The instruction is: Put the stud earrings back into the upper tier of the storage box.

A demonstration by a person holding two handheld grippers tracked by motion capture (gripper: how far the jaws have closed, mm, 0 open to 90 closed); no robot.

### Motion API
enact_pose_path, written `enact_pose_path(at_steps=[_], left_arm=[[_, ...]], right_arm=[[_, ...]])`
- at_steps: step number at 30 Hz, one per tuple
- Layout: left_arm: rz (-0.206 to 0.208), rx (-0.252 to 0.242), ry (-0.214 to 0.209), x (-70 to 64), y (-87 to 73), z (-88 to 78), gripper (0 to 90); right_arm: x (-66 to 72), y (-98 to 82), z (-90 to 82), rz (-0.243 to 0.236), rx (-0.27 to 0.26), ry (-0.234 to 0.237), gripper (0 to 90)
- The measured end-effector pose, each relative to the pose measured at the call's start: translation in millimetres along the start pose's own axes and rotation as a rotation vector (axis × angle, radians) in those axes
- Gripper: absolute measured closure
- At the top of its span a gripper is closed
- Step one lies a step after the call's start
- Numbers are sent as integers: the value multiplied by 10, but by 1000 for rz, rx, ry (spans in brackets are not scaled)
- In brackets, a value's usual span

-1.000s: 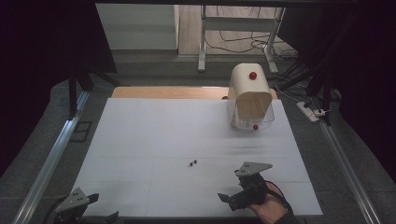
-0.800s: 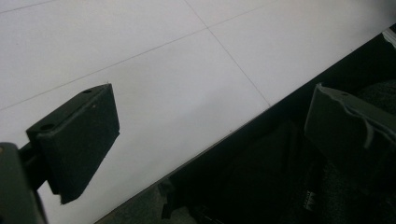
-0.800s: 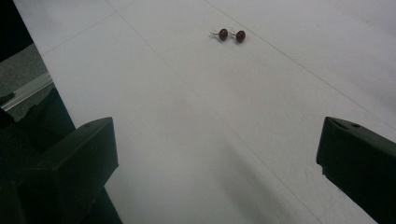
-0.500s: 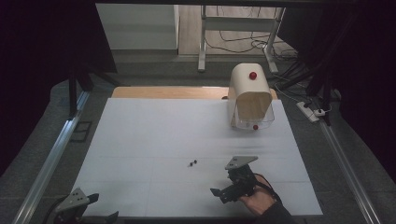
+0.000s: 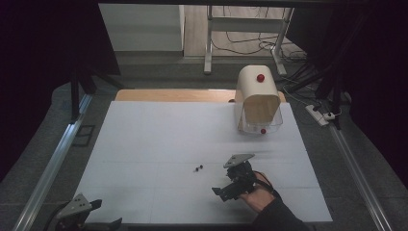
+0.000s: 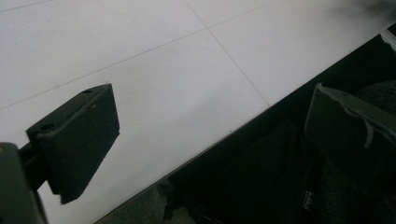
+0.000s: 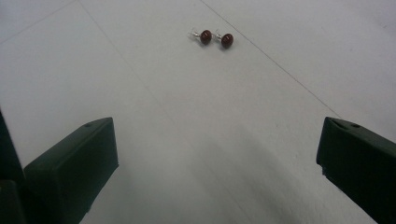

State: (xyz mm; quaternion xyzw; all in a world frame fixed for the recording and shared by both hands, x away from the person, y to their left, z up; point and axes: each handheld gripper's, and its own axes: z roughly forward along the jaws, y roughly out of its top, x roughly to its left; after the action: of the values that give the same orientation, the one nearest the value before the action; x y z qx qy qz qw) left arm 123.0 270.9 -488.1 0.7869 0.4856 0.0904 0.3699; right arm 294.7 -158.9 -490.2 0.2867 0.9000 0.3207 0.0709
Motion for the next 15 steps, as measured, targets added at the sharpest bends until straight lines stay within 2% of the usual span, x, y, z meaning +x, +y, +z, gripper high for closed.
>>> enact_pose_path(at_steps=[4,15], left_arm=[[1,1,0,1,0,-1,39],[1,0,-3,4,-1,-2,39]], right_arm=[[-15,46,71,-16,23,-7,0],[-96,185,250,1,63,-17,0]])
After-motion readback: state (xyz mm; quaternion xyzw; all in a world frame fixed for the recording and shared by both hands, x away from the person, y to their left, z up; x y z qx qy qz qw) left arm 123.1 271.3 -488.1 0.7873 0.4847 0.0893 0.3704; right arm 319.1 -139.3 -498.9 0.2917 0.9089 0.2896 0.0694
